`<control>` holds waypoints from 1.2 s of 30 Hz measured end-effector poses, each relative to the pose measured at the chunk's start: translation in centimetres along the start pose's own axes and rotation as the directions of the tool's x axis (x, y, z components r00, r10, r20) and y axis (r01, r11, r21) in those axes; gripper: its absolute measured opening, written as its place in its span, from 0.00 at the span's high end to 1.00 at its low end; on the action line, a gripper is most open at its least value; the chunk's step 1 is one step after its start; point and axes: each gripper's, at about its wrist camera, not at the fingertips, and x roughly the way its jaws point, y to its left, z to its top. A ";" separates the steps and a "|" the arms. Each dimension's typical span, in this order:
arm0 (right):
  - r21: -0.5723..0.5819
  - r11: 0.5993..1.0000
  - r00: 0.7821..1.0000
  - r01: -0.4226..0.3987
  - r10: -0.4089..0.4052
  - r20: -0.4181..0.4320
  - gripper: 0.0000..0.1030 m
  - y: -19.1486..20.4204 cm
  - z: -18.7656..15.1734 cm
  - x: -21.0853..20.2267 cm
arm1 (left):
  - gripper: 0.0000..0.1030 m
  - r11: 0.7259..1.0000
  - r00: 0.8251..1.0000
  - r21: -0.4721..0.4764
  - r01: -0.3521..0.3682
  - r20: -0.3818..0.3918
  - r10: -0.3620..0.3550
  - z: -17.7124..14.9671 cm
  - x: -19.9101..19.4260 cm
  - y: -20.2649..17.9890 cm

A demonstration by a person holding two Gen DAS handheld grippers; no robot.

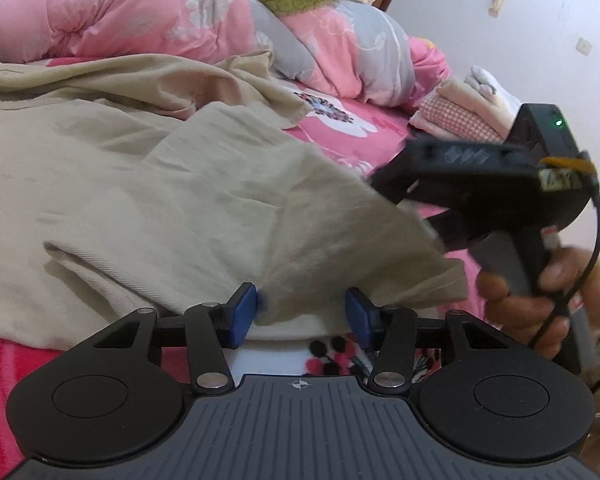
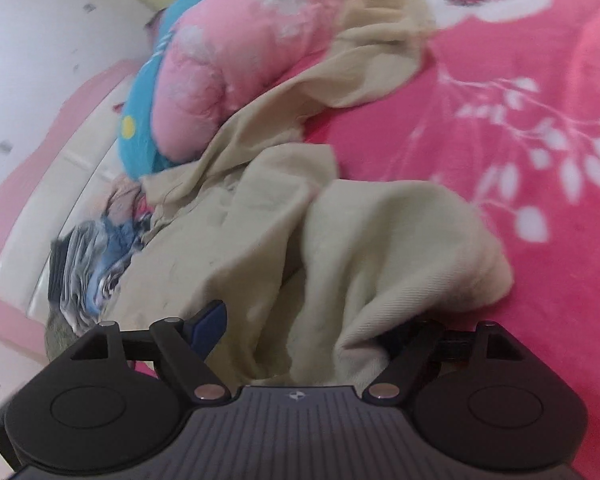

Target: Fold clothes

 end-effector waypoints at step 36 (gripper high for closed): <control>0.318 0.946 0.811 -0.057 -0.142 0.567 0.87 -14.6 1.5 -19.6 | 0.41 0.899 0.939 -0.369 -0.234 0.155 0.308 1.9 -8.4 5.6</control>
